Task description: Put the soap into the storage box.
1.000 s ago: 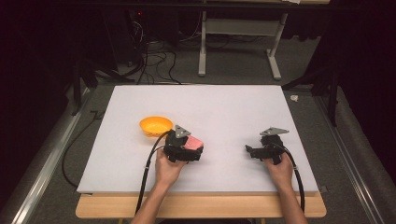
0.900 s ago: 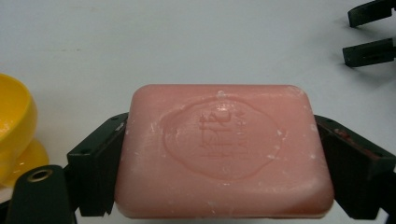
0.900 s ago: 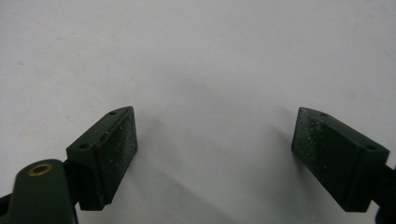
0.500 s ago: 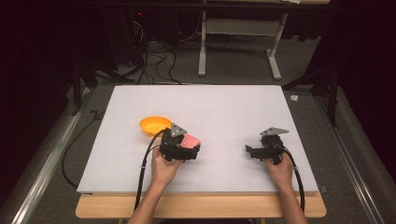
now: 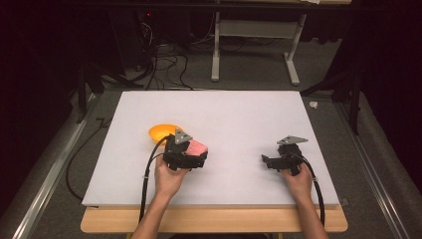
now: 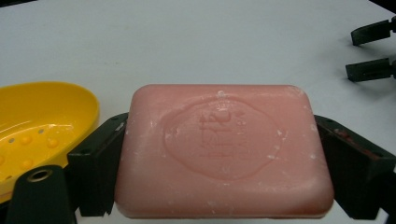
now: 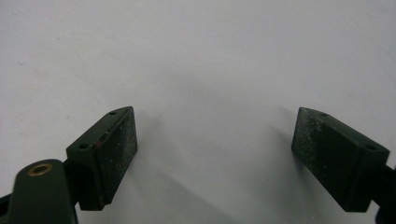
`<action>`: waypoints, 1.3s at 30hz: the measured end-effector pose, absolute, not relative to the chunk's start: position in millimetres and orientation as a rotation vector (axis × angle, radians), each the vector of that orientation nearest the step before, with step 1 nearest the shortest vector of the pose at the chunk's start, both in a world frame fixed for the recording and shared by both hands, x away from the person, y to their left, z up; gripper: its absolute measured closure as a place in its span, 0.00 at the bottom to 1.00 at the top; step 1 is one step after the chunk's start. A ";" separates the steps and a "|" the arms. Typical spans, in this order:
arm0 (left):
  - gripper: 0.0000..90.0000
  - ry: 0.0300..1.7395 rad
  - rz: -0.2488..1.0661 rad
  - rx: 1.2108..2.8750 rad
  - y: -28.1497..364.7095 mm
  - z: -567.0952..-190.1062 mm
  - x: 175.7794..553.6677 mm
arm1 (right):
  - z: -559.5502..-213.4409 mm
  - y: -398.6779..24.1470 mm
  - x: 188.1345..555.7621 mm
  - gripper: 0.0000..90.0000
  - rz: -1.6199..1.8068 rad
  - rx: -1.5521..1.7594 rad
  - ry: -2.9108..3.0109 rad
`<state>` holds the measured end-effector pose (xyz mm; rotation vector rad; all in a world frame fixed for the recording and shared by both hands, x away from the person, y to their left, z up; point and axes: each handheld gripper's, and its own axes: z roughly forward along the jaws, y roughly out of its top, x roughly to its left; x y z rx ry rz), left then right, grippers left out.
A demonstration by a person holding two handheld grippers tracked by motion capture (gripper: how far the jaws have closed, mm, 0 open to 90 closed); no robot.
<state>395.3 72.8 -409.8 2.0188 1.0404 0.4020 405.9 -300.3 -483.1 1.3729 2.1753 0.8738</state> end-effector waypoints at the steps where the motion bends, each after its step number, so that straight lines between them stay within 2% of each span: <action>1: 0.15 1.043 0.403 2.018 73.3 -409.6 395.1 | -483.1 -300.3 405.9 0.17 0.874 1.373 2.175; 39: 0.15 1.107 0.464 1.956 107.1 -394.4 397.5 | -483.1 -300.4 405.8 0.17 0.872 1.373 2.177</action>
